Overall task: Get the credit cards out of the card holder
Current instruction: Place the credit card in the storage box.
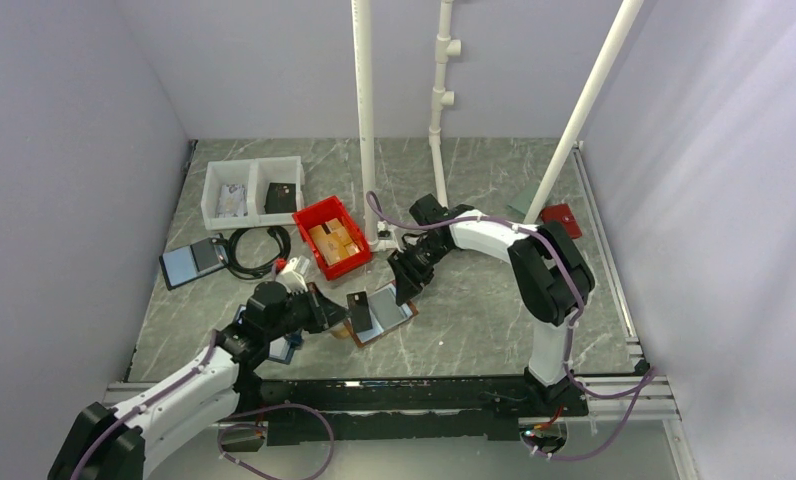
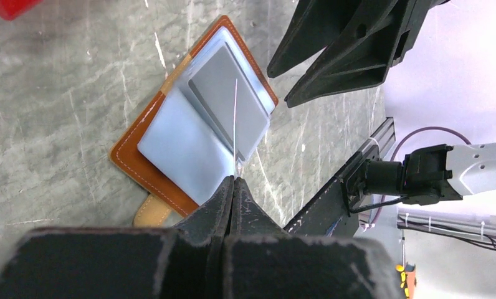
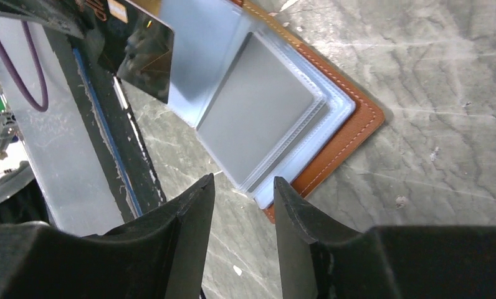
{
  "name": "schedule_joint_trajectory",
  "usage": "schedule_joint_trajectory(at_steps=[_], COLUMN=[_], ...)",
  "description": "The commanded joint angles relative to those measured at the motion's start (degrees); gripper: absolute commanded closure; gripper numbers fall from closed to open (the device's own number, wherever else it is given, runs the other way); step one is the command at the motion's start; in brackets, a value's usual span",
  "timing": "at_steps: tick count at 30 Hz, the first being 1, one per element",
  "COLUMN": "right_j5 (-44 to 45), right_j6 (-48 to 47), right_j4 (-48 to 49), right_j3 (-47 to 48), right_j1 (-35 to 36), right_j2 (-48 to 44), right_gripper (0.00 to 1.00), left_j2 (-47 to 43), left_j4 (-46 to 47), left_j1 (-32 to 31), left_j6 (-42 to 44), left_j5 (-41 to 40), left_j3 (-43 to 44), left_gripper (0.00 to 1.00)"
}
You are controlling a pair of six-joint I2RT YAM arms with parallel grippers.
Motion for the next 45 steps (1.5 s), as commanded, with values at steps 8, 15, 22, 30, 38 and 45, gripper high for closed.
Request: schedule_joint_trajectory(at_steps=[8,15,22,30,38,45], right_j5=[-5.8,-7.6,-9.7,-16.5,-21.6,-23.4], right_j6=[-7.3,-10.5,-12.0,-12.4,-14.1,-13.1], right_j4=[-1.8,-2.5,-2.7,-4.5,-7.8,-7.7], right_j3=[0.4,0.4,0.0,0.3,1.4,1.5], right_j1=[-0.1,-0.5,-4.4,-6.3,-6.2,-5.8], right_j2=[-7.0,-9.1,-11.1,-9.8,-7.1,-5.7], right_gripper=[0.51,0.40,0.34,0.30,0.30,0.35], left_j2=[3.1,10.0,16.3,23.0,27.9,31.0], left_j4=[8.3,18.2,24.6,31.8,36.3,38.6], left_j1=[0.2,0.2,0.2,0.1,-0.9,-2.1], left_j6=[2.4,1.7,2.2,1.2,0.4,-0.1], left_j5=[4.3,9.4,14.0,18.8,21.3,22.0], left_j3=[1.3,2.6,4.6,7.8,10.0,11.5], left_gripper=[1.00,1.00,1.00,1.00,1.00,1.00])
